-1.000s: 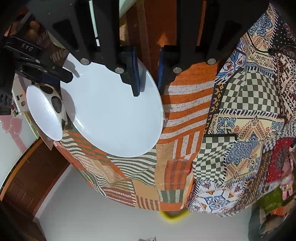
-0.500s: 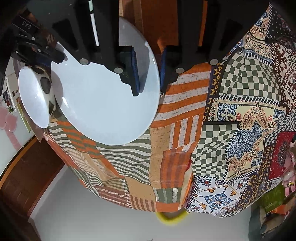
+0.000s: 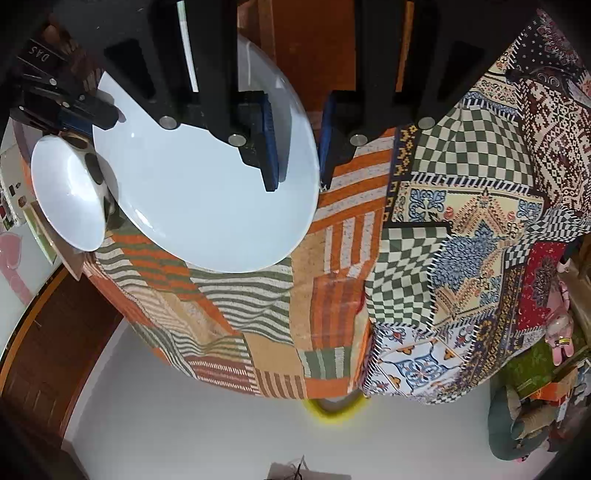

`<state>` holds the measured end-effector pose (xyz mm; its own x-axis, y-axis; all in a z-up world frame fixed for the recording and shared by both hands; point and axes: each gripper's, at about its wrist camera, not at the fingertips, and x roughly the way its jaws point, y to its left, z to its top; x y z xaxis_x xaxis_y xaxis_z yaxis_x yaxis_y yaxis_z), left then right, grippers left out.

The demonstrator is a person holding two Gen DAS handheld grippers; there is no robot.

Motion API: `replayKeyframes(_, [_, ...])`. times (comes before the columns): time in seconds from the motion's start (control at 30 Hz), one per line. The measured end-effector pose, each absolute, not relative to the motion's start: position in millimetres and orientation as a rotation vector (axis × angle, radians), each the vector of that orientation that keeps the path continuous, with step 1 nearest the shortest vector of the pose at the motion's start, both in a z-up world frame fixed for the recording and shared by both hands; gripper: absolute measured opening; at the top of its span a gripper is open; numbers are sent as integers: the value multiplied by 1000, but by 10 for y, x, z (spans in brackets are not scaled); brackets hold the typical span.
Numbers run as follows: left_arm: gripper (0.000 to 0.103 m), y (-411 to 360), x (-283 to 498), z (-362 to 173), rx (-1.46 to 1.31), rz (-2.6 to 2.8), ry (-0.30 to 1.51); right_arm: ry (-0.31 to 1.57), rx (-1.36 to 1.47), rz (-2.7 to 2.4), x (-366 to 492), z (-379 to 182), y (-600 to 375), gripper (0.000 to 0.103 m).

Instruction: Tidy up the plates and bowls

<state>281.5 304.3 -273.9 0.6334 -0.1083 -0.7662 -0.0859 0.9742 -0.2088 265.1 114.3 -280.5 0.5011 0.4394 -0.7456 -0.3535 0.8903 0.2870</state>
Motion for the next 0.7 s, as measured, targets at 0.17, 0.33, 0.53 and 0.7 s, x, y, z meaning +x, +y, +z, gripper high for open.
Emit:
replayKeyframes(0.17, [19, 3051, 2762, -2779, -229, -1, 909, 949, 110, 493, 2647, -2838, 1157, 27])
replayKeyframes(0.33, [19, 3050, 2613, -2756, -226, 14, 899, 955, 108, 500, 2617, -2830, 1173, 27])
replayKeyframes(0.53, [19, 3033, 2380, -2705, -217, 43, 892, 968, 116, 521, 2544, -2818, 1197, 27])
replayKeyframes(0.7, [19, 3006, 2148, -2606, -214, 70, 875, 967, 115, 546, 2455, -2777, 1193, 27])
